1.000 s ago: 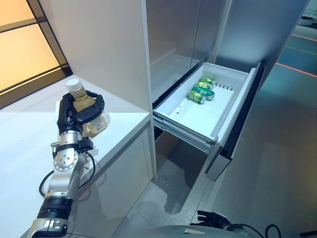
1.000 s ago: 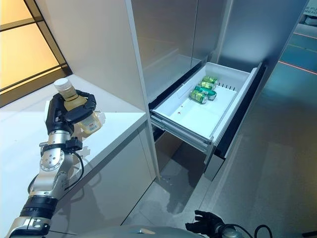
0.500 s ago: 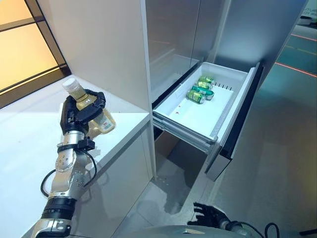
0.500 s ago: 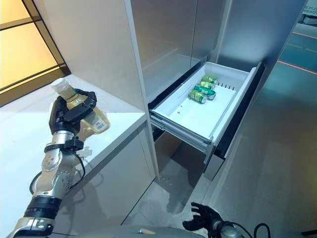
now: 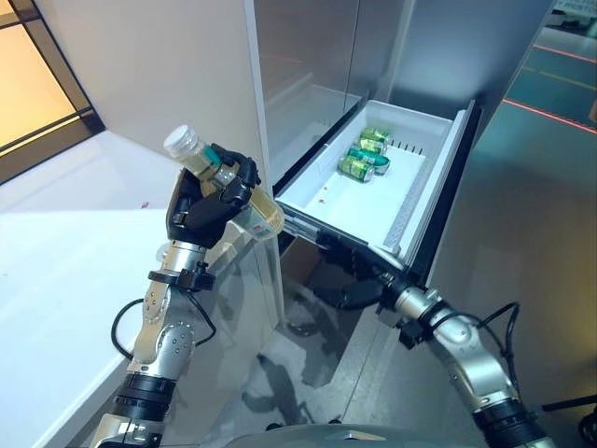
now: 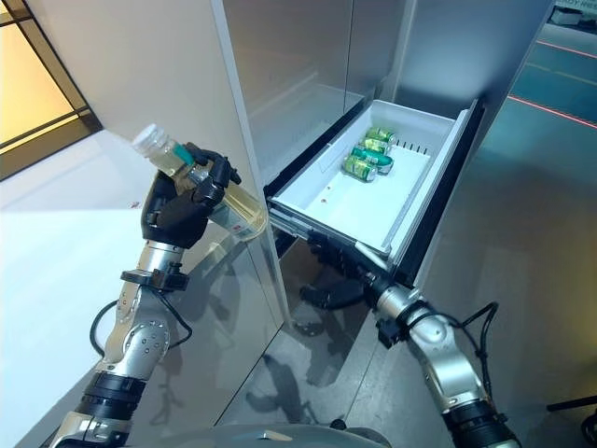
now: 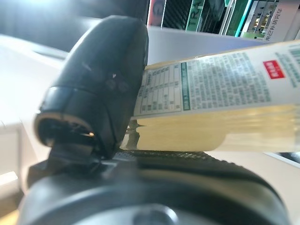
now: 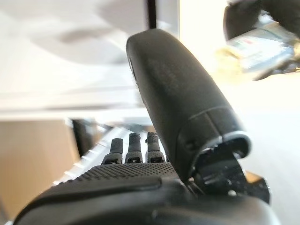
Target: Put drinks into fridge and close the fridge
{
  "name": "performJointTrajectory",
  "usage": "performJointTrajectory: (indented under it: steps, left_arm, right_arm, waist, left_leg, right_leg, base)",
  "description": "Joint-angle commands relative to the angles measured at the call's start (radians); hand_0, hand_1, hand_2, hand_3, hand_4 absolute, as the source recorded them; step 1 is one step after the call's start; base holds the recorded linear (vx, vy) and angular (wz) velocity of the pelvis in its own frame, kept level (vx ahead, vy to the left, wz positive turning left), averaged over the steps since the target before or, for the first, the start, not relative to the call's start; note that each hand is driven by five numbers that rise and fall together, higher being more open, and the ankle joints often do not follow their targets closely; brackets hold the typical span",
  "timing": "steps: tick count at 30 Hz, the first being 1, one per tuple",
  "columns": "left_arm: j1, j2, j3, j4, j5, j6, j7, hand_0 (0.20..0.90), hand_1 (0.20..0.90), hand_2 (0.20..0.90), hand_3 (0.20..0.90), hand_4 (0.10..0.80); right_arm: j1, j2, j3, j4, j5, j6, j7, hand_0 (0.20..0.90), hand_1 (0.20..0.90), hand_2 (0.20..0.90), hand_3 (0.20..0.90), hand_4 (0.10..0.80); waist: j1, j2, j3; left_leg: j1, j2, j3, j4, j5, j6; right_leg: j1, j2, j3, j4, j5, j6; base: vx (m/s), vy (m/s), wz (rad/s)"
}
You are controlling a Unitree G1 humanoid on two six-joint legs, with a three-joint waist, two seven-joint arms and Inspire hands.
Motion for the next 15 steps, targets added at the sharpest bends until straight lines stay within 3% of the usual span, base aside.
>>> performJointTrajectory:
  steps: [1, 10, 15]
  left_arm:
    - [-0.168, 0.04, 0.001, -0.149, 0.079, -0.172, -0.051, 0.3, 0.3, 0.3, 0.2, 0.1]
    - [-0.246, 0.05, -0.099, -0.198, 0.181, -0.131, -0.061, 0.3, 0.3, 0.3, 0.2, 0.1]
    - [-0.281, 0.048, -0.163, -0.19, 0.203, -0.111, -0.051, 0.3, 0.3, 0.3, 0.2, 0.1]
  right_arm:
    - [-0.13, 0.003, -0.046, -0.178, 0.101, -0.106, 0.003, 0.9, 0.9, 0.9, 0.9, 0.8]
    - [-0.223, -0.013, 0.01, -0.26, 0.207, 0.039, 0.097, 0.9, 0.9, 0.9, 0.9, 0.8]
    - [-0.259, -0.029, 0.065, -0.25, 0.204, 0.034, 0.085, 0.9, 0.9, 0.9, 0.9, 0.8]
  waist:
    - [0.009, 0.01, -0.07]
    - [0.009, 0.002, -0.071]
    - [0.011, -0.005, -0.073]
  left_leg:
    - [0.007, -0.015, -0.037, 0.003, -0.081, 0.007]
    - [-0.001, -0.018, -0.034, 0.008, -0.08, 0.008]
    - [-0.004, -0.018, -0.036, 0.007, -0.076, 0.006]
  right_leg:
    - [-0.034, -0.017, 0.011, 0.105, -0.059, 0.071]
    - [-0.038, -0.011, 0.015, 0.099, -0.052, 0.067]
    - [-0.036, -0.009, 0.011, 0.092, -0.047, 0.065]
  base:
    - [-0.028, -0.031, -0.01]
    - [-0.029, -0.02, -0.01]
    - [0.0, 0.0, 0.0]
